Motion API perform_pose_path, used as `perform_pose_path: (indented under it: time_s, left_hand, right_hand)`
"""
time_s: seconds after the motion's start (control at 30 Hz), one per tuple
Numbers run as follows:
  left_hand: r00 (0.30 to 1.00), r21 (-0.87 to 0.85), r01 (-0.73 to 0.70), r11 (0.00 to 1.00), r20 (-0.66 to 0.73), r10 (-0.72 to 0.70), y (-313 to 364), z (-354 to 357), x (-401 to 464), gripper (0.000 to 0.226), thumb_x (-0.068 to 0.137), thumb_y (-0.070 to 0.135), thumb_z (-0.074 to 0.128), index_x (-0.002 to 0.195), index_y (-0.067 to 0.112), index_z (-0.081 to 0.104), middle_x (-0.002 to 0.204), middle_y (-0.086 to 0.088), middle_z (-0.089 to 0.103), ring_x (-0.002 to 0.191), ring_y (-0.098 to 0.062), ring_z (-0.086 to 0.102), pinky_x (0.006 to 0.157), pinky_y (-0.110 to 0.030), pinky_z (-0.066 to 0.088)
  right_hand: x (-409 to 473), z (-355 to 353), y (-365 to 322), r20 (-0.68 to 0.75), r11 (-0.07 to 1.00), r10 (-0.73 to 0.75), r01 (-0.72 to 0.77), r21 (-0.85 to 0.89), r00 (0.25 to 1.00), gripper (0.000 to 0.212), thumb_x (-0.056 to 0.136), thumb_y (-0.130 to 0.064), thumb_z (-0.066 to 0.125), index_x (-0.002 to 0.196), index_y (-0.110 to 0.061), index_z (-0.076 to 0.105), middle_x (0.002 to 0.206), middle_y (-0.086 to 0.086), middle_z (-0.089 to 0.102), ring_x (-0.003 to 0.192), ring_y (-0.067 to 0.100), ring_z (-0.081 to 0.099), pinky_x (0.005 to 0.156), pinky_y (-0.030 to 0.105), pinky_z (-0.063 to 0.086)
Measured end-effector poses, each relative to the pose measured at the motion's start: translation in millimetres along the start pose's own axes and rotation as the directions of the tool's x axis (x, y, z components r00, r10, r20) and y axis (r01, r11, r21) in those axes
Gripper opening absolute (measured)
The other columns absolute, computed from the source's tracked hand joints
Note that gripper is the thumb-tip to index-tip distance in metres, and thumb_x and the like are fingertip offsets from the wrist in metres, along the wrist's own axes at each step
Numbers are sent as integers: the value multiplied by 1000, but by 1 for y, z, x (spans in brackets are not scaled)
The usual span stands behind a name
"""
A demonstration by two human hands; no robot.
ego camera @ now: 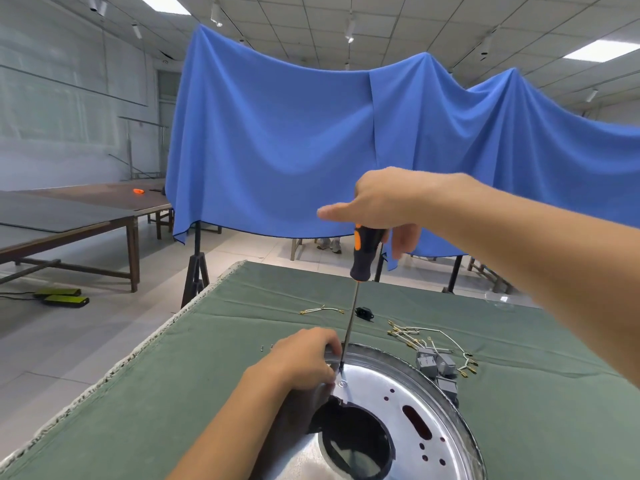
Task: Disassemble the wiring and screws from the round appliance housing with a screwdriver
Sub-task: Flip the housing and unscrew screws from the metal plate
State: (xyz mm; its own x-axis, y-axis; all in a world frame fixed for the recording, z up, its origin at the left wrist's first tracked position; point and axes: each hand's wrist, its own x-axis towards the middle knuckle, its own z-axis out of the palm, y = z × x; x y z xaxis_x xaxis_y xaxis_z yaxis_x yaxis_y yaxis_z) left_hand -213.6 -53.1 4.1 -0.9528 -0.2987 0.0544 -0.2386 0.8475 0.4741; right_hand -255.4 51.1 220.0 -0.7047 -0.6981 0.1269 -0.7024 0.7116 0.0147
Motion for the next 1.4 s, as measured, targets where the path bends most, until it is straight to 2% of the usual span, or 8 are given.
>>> perform_pose_path:
  time_s: [0.23,0.4,0.5,0.73,0.9,1.03,1.23,1.4]
  left_hand:
    - [1000,22,-3,1000,2,3,0,0,2,37,78,26,68,113,35,60,125,8,56,114,-16,51,88,-29,41]
    - [1000,22,-7,1000,23,6,2,-3,1,34,79,25,67,111,35,63,123,9,59,113,-16,54,92,-31,45]
    - [1000,18,-12,1000,24,12,2,-2,0,34,79,24,68,111,35,64,123,9,60,113,-16,54,94,-33,46]
    - [1000,17,-29,999,6,29,-1,-1,0,32,78,23,65,109,33,65,115,11,62,105,-15,56,81,-27,43]
    - [1000,19,-23,1000,-18,23,-1,0,-1,33,78,27,67,109,34,65,117,14,61,108,-13,55,80,-25,40]
    - [1000,40,-13,999,-21,14,-3,1,-1,31,78,27,66,108,35,65,116,13,61,108,-13,55,79,-26,39]
    - [1000,55,-11,998,-16,12,-3,2,1,34,78,28,67,111,37,64,119,15,61,112,-12,54,81,-25,39]
    - [1000,56,-13,998,-7,13,-3,2,1,35,79,29,66,113,37,64,121,15,60,112,-12,54,81,-25,38]
  right_hand:
    - [-2,-16,9,181,997,-55,45,59,982,20,87,-17,66,99,-4,59,65,9,67,45,18,64,52,30,58]
    - [-1,-1,19,26,1000,26,-26,7,999,52,84,-58,61,75,-6,57,58,6,67,44,16,65,51,29,54]
    - [3,4,20,-97,995,10,-19,-99,995,41,96,-39,49,73,-6,52,39,4,56,24,14,47,42,21,37]
    - [-4,-4,3,5,966,-190,186,181,982,18,84,-24,66,92,-11,57,94,11,70,76,28,70,51,25,54]
    - [-3,2,1,-90,978,-80,61,-199,993,33,98,-32,45,80,-7,54,69,11,61,42,21,53,42,23,38]
    - [-11,-6,-3,52,981,-176,171,92,983,18,86,-6,54,103,-9,57,101,12,68,68,25,70,51,23,51]
    - [-18,7,9,-120,996,-58,50,-74,991,35,97,-35,45,77,-8,53,62,8,61,42,21,56,51,24,44]
    - [-20,0,17,-5,975,-106,104,196,994,22,85,-18,57,105,-10,55,102,10,68,79,24,68,58,32,60]
